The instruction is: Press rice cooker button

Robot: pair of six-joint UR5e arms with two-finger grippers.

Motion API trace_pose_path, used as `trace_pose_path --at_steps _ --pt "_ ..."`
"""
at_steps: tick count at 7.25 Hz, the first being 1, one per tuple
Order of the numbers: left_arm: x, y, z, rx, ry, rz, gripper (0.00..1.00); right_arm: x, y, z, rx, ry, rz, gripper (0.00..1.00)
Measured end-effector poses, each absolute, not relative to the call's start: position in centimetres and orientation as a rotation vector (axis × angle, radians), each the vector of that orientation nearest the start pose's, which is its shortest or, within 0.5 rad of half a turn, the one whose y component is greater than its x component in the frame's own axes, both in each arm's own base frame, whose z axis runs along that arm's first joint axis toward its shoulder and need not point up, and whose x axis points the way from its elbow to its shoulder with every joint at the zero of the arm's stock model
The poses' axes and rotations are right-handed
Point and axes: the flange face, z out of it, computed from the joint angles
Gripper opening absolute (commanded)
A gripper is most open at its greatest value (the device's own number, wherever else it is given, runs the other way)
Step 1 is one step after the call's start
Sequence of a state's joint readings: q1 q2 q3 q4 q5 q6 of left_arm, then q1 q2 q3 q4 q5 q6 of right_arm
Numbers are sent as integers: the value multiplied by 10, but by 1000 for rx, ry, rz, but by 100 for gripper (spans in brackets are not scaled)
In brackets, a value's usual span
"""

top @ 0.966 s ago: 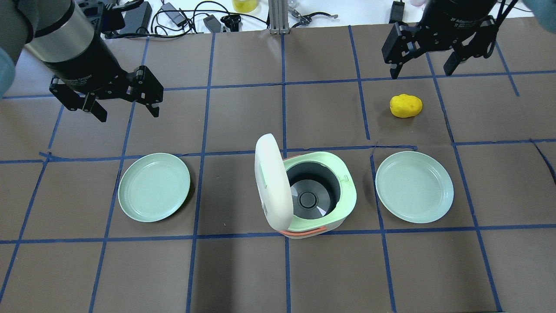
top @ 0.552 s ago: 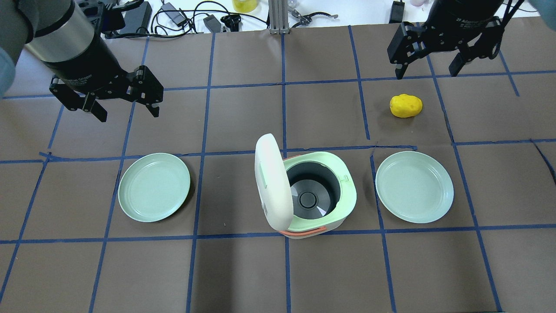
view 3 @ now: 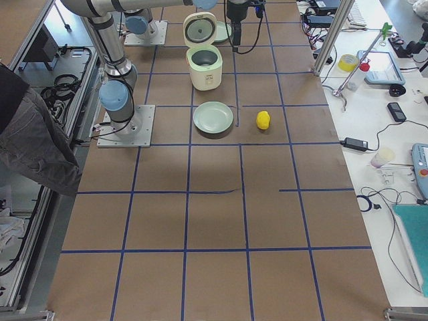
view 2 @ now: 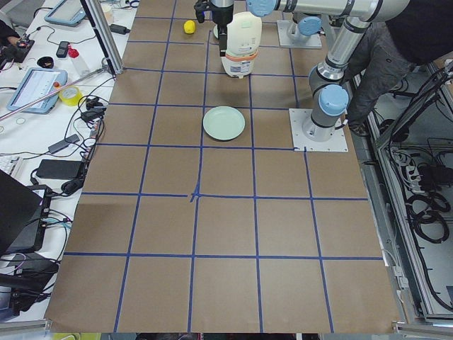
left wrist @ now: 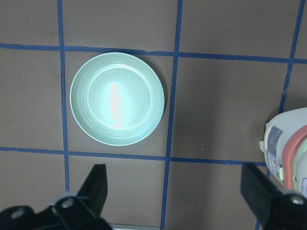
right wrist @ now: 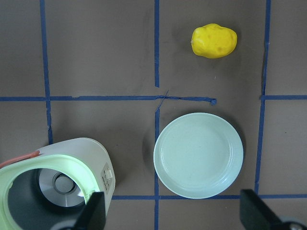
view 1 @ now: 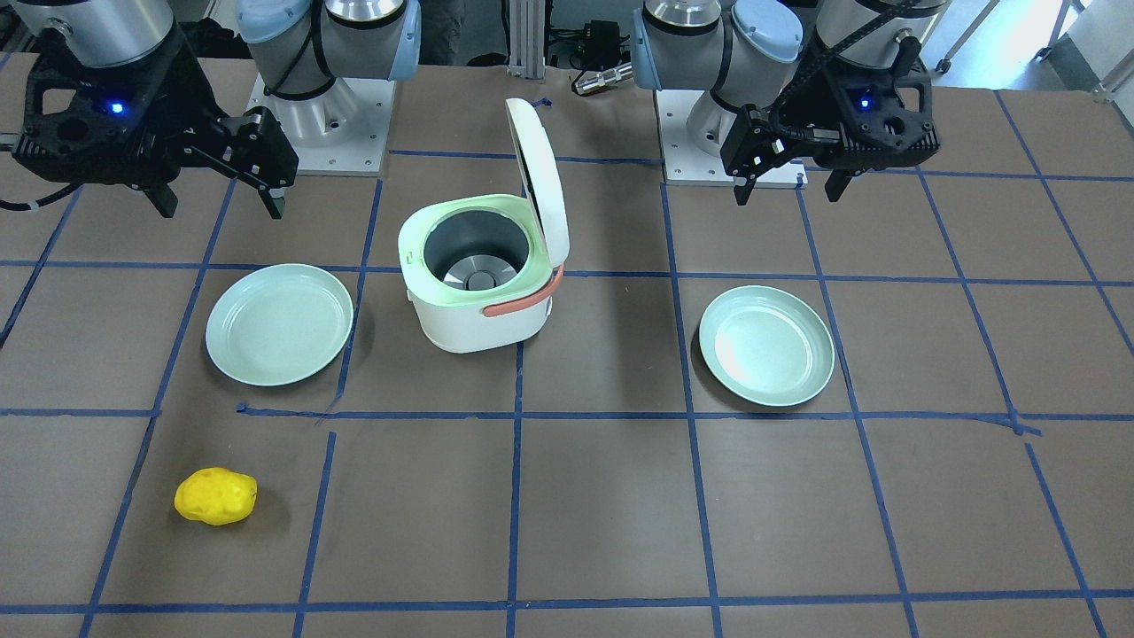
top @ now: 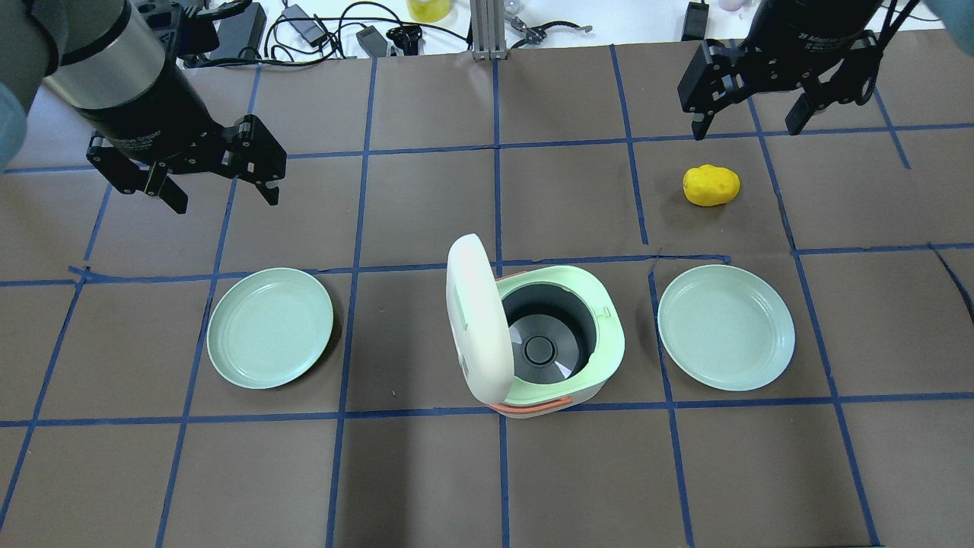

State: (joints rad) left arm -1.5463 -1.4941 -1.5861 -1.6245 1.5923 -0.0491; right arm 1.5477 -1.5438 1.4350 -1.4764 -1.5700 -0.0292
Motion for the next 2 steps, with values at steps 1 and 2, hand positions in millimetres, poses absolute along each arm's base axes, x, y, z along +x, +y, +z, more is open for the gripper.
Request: trace_pose_path --at_steps 1,2 --pt "-120 -462 511 -115 3118 -12 100 122 -505 532 -9 3139 -23 100" --pt "-120 -462 511 -115 3118 -12 100 122 -505 532 -10 3138 -24 100"
